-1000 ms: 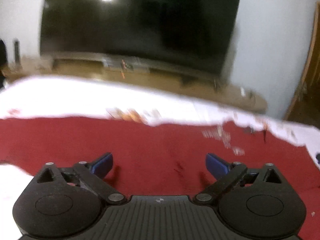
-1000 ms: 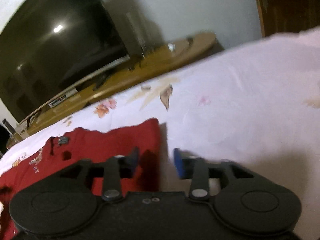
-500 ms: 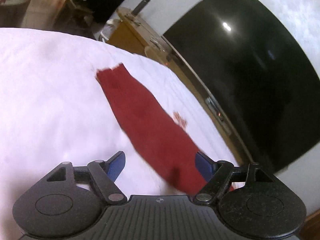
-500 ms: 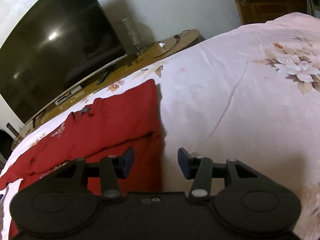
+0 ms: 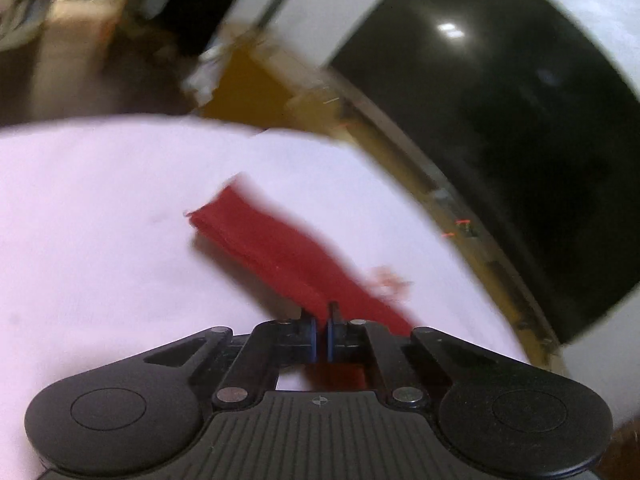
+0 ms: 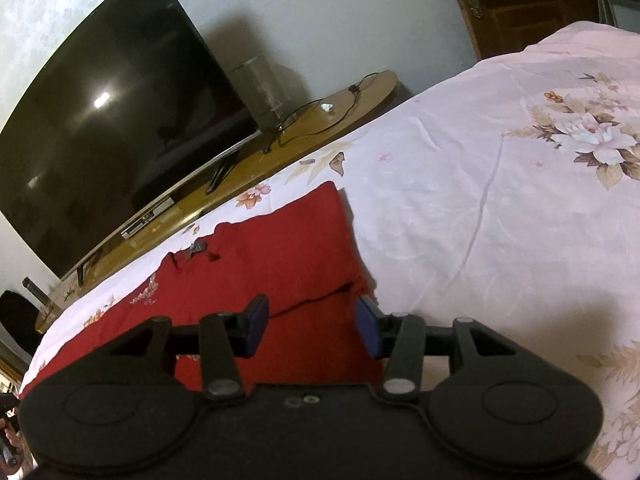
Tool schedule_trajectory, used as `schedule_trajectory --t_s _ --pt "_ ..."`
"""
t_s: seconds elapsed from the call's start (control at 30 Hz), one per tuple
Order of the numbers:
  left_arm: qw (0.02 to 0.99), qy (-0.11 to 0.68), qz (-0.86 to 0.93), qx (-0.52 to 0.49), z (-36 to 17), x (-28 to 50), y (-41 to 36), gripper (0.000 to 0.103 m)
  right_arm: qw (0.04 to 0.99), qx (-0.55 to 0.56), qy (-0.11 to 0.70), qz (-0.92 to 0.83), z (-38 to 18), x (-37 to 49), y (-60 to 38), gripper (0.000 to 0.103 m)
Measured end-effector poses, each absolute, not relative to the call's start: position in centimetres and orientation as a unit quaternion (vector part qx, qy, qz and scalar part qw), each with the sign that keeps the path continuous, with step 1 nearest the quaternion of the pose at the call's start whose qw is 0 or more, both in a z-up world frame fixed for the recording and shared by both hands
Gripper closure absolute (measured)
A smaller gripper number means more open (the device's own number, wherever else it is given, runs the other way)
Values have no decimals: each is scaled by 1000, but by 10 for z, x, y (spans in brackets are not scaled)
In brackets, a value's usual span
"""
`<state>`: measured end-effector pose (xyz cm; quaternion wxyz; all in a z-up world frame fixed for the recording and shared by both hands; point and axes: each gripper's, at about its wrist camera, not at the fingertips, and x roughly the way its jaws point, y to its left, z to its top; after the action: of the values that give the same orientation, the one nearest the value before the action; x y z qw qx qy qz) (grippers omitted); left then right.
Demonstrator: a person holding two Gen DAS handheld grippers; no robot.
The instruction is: Fold small clothes
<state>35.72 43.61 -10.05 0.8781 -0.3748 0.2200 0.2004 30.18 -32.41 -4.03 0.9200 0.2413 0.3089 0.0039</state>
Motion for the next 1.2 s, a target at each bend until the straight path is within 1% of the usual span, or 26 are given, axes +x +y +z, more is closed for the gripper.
schedule_trajectory --t_s 0.03,0.17,0.27,0.33,0.47,0.57,0.63,0.67,0.7,0.73,0.77,0.87,1.0,1.13,1.2 --pt "889 210 182 -363 -90 360 427 99 920 242 309 5 -41 302 -323 55" --pt "939 184 70 -283 -37 385 340 99 919 244 311 4 -43 302 -324 55" --pt "945 186 -11 -271 -17 410 269 99 918 247 311 4 -42 302 -325 55" --pt "950 200 -52 -233 -12 425 217 99 919 246 309 7 -41 302 -325 55" --pt "944 251 -118 -180 -26 449 113 99 922 237 306 7 -37 297 -329 55" --pt "932 313 -140 -121 -54 469 46 98 919 244 311 3 -37 294 -338 55" --pt "915 368 -150 -74 -80 475 6 98 915 250 316 0 -38 294 -342 54" --pt "926 346 -143 -48 -86 470 -6 92 912 256 320 1 -38 296 -345 53" --pt "932 331 -145 -20 -85 465 -15 75 909 263 324 3 -39 298 -347 50" --pt "932 329 -154 -13 -80 462 -18 66 906 269 327 7 -39 300 -348 48" --pt "932 326 -159 -16 -74 459 -15 53 903 276 329 13 -39 304 -347 45" --pt "946 292 -141 -21 -50 439 12 52 901 288 323 37 -39 316 -338 44" --pt "960 271 -59 -35 -43 404 72 52 879 335 326 94 -46 351 -311 45" --pt "954 294 4 -54 -58 392 121 52 844 377 354 142 -64 394 -273 47" --pt "951 302 17 -58 -64 390 133 52 828 391 372 154 -76 411 -256 50"
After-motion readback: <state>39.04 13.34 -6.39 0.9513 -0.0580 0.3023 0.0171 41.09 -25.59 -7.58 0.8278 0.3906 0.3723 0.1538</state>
